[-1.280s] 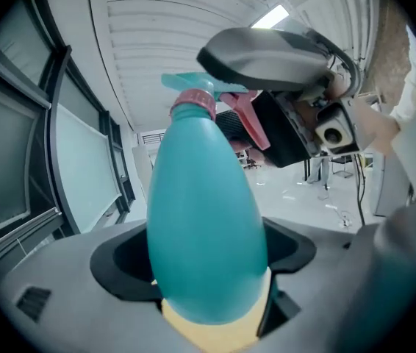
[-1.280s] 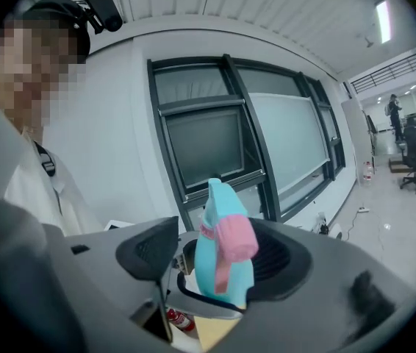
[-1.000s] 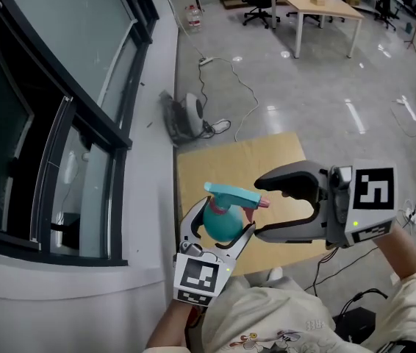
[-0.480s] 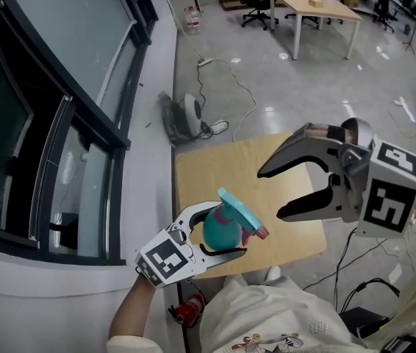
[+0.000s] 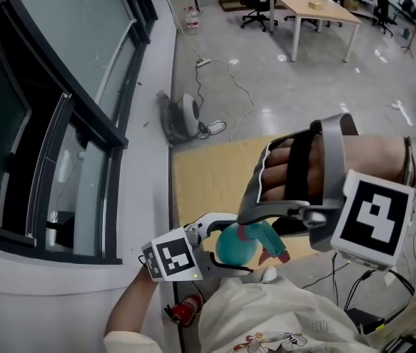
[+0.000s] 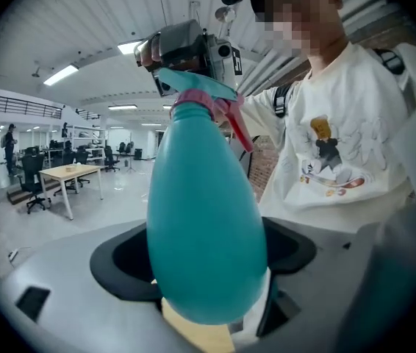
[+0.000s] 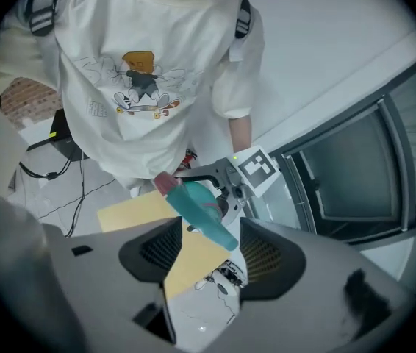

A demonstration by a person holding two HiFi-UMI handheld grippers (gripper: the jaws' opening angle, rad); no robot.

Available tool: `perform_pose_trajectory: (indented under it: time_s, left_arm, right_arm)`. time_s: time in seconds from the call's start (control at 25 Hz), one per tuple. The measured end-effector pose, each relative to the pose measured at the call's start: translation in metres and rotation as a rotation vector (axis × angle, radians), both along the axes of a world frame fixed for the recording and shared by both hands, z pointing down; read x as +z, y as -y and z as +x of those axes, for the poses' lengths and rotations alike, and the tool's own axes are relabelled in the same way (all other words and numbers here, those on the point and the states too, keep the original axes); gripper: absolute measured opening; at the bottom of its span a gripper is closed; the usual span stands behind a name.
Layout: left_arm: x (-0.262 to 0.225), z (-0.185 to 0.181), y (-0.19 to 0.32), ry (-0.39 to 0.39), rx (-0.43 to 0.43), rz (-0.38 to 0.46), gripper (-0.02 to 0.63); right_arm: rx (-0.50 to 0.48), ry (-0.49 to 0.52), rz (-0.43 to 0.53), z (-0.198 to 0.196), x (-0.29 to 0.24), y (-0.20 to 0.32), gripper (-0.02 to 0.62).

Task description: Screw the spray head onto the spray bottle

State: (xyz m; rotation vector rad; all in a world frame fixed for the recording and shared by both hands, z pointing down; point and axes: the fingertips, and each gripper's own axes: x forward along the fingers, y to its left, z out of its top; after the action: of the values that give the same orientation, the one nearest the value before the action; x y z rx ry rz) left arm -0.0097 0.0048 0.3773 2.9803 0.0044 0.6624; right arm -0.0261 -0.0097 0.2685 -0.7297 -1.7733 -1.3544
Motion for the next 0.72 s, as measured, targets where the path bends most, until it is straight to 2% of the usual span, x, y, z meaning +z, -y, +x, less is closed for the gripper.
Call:
perform_pose_trajectory:
  time_s: [0.12,0.36,0.52,0.72]
  left_arm:
    - [-0.003,0.006,-0.001,-0.007,0.024,-0.011,0.431]
    - [0.002,0.010,-0.003,0.021,0.055,0.006,0.431]
    - [0.009,0.014,-0.002,0.071,0.051,0.066,0.431]
    - [0.012,0.018,0.006,0.140,-0.005,0.197,0.431]
  right_arm:
    - [-0.022,-0.026,-0.022,0.001,0.006,-0.007,0.196]
    - [-0.035,-0.094,-0.046,0.003,0.020,-0.015,0.132]
    - [-0.009,-0.148,-0.106,0.009,0.025,-0.017,0.127]
    - [0.055,-0.199,-0.254,0.019,0.028,-0.020,0.127]
